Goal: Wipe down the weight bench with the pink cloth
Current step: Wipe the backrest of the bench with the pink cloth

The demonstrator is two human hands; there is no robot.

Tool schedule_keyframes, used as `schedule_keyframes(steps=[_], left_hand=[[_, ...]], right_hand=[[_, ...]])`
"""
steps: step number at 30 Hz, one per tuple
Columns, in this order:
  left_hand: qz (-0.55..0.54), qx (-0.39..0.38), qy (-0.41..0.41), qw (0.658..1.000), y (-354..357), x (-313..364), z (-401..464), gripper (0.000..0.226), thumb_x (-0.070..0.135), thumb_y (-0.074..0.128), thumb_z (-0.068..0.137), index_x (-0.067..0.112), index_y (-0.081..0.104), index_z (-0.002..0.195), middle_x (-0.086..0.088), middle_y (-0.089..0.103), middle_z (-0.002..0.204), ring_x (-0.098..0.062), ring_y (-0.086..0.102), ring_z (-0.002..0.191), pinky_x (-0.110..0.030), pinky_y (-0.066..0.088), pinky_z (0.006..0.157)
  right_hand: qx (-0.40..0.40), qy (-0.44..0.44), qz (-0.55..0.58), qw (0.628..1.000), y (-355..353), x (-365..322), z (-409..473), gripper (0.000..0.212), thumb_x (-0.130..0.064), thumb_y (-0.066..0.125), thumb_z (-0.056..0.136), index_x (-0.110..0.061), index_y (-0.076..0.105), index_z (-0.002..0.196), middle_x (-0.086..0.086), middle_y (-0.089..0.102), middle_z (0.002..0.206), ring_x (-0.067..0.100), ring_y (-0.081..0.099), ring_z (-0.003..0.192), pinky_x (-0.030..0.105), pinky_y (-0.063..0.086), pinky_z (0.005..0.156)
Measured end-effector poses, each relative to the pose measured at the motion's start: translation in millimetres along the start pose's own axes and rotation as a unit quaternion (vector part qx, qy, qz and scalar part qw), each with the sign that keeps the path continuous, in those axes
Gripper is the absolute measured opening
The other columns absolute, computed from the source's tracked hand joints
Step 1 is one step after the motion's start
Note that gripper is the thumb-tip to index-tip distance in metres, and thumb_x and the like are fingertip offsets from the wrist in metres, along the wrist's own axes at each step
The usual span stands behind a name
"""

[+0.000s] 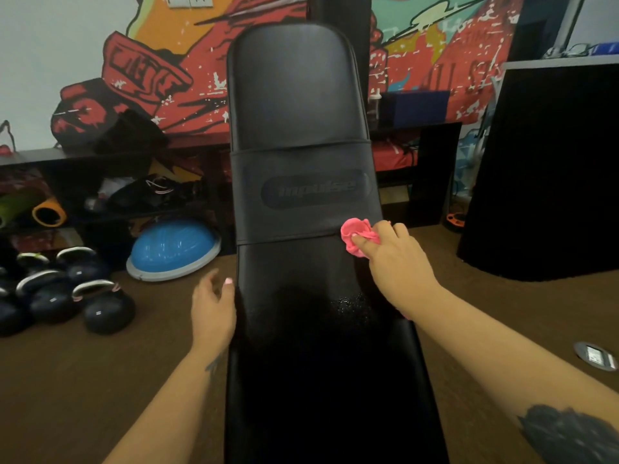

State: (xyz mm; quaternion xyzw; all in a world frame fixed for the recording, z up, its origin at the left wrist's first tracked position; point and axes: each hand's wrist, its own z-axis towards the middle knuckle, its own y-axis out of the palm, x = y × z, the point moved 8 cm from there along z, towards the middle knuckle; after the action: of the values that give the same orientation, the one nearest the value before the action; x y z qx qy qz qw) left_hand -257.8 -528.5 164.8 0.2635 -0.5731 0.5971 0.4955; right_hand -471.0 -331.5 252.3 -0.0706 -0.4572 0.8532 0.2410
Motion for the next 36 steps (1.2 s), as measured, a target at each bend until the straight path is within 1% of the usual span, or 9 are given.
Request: schedule_keyframes(steps=[2, 5, 8, 14, 19, 24, 27, 31, 36], left_hand=[[0.045, 0.059, 0.146, 0.986, -11.3, 43.5, 1.0, 0.043, 0.024, 0.057, 0.092, 0.011, 0.048, 0.132, -0.008, 0.045, 0.139, -0.023, 0.04, 0.13, -0.028, 0.028, 0.102], [0.147, 0.044, 0.336, 0.929, 7.8, 101.3, -4.2, 0.048, 0.026, 0.069, 0.084, 0.013, 0.053, 0.128, -0.005, 0.042, 0.143, -0.023, 0.03, 0.138, -0.04, 0.026, 0.113], [0.229, 0.002, 0.416, 0.88, 31.7, 130.2, -0.1, 0.053, 0.031, 0.073, 0.08, 0.015, 0.056, 0.127, -0.004, 0.04, 0.148, -0.025, 0.022, 0.144, -0.054, 0.02, 0.114], [0.364, -0.082, 0.42, 0.827, 54.5, 141.3, 19.3, 0.062, 0.046, 0.052, 0.09, 0.027, 0.033, 0.146, 0.005, 0.02, 0.157, -0.025, 0.002, 0.147, -0.054, 0.005, 0.115], [0.368, -0.063, 0.452, 0.81, 56.2, 145.9, 22.0, 0.044, 0.03, 0.048, 0.097, 0.022, 0.045, 0.139, -0.002, 0.037, 0.151, -0.034, 0.019, 0.143, -0.061, 0.02, 0.11], [0.431, -0.088, 0.483, 0.758, 59.9, 140.2, 17.7, 0.061, 0.053, 0.048, 0.087, 0.022, 0.046, 0.139, -0.006, 0.034, 0.152, -0.041, 0.02, 0.141, -0.067, 0.023, 0.104], [0.455, -0.08, 0.48, 0.746, 60.5, 142.3, 20.3, 0.055, 0.044, 0.049, 0.092, 0.021, 0.042, 0.142, -0.006, 0.031, 0.153, -0.041, 0.02, 0.142, -0.063, 0.023, 0.107], [0.514, -0.082, 0.508, 0.687, 68.4, 141.0, 16.8, 0.05, 0.027, 0.059, 0.092, 0.014, 0.047, 0.138, -0.015, 0.043, 0.146, -0.045, 0.038, 0.132, -0.061, 0.034, 0.102], [0.511, -0.074, 0.495, 0.699, 68.6, 145.4, 17.8, 0.044, 0.016, 0.063, 0.09, 0.009, 0.053, 0.133, -0.014, 0.05, 0.14, -0.043, 0.047, 0.126, -0.058, 0.041, 0.097]], right_hand=[[-0.023, 0.026, -0.001, 0.999, 0.5, -2.3, 0.5, 0.049, 0.0, 0.072, 0.064, -0.011, 0.066, 0.111, 0.02, 0.056, 0.096, 0.038, 0.051, 0.079, 0.038, 0.043, 0.055], [-0.051, 0.046, 0.015, 0.998, 1.6, -15.9, 2.0, 0.05, -0.008, 0.049, 0.086, -0.018, 0.045, 0.135, 0.015, 0.044, 0.123, 0.033, 0.041, 0.106, 0.039, 0.039, 0.078], [-0.066, 0.029, 0.007, 0.997, 1.7, -30.4, 5.6, 0.054, -0.011, 0.042, 0.091, -0.024, 0.031, 0.142, 0.01, 0.036, 0.13, 0.03, 0.036, 0.114, 0.036, 0.036, 0.087], [-0.09, 0.016, -0.002, 0.996, 5.2, -27.2, 4.8, 0.056, -0.013, 0.044, 0.092, -0.027, 0.027, 0.144, 0.009, 0.034, 0.132, 0.029, 0.035, 0.115, 0.036, 0.037, 0.088], [-0.091, 0.006, 0.019, 0.996, 5.9, -46.7, 5.7, 0.054, -0.014, 0.045, 0.091, -0.02, 0.029, 0.142, 0.011, 0.033, 0.135, 0.03, 0.034, 0.117, 0.038, 0.036, 0.093], [-0.089, -0.019, 0.034, 0.995, 8.8, -72.4, 10.9, 0.055, -0.017, 0.045, 0.092, -0.018, 0.025, 0.144, 0.011, 0.032, 0.134, 0.029, 0.033, 0.117, 0.038, 0.036, 0.092], [-0.089, -0.008, 0.032, 0.995, 9.4, -69.5, 11.3, 0.056, -0.016, 0.047, 0.091, -0.018, 0.025, 0.143, 0.011, 0.033, 0.134, 0.029, 0.034, 0.116, 0.038, 0.036, 0.091], [-0.083, -0.005, 0.028, 0.996, 8.1, -71.0, 9.9, 0.055, -0.017, 0.046, 0.091, -0.019, 0.025, 0.143, 0.011, 0.033, 0.132, 0.029, 0.034, 0.116, 0.038, 0.036, 0.091], [-0.069, -0.037, 0.022, 0.997, 7.4, -81.5, 12.3, 0.059, -0.016, 0.041, 0.093, -0.024, 0.018, 0.147, 0.012, 0.033, 0.131, 0.031, 0.034, 0.115, 0.04, 0.035, 0.089]])
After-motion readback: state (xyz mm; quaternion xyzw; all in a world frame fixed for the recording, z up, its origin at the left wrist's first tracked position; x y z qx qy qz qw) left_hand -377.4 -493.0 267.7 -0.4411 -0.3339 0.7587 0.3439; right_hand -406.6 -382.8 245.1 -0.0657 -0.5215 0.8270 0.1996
